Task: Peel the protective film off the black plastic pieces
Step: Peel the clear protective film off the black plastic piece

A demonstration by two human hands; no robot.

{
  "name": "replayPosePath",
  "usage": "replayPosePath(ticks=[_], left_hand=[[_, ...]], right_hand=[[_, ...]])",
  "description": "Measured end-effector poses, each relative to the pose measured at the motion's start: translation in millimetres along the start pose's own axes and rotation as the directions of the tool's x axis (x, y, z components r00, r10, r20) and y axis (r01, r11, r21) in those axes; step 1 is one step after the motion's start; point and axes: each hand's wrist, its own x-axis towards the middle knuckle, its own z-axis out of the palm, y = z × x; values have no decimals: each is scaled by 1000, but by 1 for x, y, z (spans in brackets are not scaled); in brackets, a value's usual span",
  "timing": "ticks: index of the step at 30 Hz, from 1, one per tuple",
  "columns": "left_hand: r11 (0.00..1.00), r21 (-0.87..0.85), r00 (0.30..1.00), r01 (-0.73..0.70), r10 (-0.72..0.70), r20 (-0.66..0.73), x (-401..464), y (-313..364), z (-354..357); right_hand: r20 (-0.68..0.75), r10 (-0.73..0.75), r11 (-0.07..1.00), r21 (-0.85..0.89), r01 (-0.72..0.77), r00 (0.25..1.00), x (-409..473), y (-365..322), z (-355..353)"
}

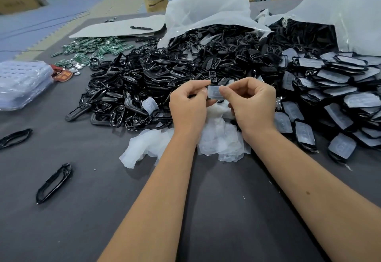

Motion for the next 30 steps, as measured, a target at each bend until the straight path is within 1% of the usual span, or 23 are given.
replayPosePath(ticks=[3,8,14,18,22,26,30], left_hand=[[1000,-12,1000,5,-5,4,1,0,-1],[1000,-9,1000,8,-8,5,2,-1,-1],[1000,19,998,-23,22,64,2,-2,-1],[1000,4,999,-21,20,48,2,-1,0],[1000,-1,998,-5,5,63,2,-1,1],[1000,6,998,3,-3,55,2,-1,2],[999,33,998,-27,25,53,1,-2,2]], right_hand=[[-31,-16,1000,-27,15,999,2,1,1],[-33,-24,998,-66,22,999,2,1,2],[-34,-47,994,-98,44,998,1,0,2],[-32,-59,986,-158,53,998,3,1,3],[-23,-33,993,-117,30,999,4,4,3],[-38,-31,993,-114,27,999,4,5,3],[-56,-32,992,-121,25,998,5,4,3]])
